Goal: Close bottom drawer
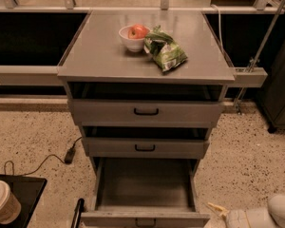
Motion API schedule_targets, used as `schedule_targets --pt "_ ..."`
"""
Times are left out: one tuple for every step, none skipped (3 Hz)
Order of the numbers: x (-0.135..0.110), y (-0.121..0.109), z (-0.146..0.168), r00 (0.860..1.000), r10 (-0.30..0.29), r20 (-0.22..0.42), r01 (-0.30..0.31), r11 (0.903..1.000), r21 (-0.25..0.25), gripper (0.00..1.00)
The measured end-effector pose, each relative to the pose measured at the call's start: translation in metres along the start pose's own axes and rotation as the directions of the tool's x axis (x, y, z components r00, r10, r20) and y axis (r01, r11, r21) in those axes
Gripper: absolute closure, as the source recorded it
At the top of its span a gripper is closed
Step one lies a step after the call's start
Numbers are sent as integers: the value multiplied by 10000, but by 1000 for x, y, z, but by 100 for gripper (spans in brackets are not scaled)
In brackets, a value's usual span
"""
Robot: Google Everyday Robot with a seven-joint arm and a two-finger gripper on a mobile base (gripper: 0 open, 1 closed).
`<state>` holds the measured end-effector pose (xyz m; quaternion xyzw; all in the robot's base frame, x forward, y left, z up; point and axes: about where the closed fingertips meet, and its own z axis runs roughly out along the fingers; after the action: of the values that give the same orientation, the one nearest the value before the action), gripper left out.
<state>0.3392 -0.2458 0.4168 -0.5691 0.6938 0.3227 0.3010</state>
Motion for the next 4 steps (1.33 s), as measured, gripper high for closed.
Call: schedule_targets --pt "25 -3 30 9985 310 452 -286 9982 -534 0" --pt "38 12 27 9966 822 -7 -822 9966 -64 0" --pt "39 38 -9 9695 1892 -1558 -1680 9759 1395 0" --pt "32 63 -40 9180 2734 -2873 -2016 9455 2556 0"
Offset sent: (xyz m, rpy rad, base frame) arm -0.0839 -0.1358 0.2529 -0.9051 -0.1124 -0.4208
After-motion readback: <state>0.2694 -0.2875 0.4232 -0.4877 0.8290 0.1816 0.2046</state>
